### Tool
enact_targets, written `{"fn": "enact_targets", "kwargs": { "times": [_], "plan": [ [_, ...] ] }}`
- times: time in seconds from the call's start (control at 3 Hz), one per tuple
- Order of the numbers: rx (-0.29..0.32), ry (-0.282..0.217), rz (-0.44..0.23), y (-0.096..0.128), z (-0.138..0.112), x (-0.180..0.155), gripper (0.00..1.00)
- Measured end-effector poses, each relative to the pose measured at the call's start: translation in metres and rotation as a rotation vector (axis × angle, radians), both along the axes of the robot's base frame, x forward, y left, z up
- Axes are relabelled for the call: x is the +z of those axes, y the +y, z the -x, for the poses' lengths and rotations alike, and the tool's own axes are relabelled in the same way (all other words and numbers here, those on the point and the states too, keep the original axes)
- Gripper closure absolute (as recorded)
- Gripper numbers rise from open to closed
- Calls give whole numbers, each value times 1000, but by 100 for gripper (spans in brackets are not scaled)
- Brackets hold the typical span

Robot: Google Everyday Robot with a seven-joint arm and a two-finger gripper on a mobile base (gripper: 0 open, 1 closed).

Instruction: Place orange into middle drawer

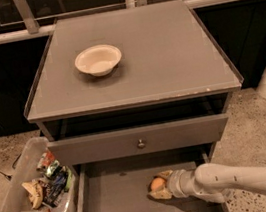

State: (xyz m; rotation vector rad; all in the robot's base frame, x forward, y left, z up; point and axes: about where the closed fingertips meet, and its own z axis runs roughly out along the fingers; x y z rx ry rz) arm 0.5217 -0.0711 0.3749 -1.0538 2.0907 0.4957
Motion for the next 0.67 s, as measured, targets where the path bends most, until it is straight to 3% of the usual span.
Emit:
{"fn": "enact_targets", "kwargs": {
  "times": [0.33,0.67],
  "plan": [
    [0,0,0,0,0,0,0],
    [0,0,0,0,0,0,0]
  ]
}}
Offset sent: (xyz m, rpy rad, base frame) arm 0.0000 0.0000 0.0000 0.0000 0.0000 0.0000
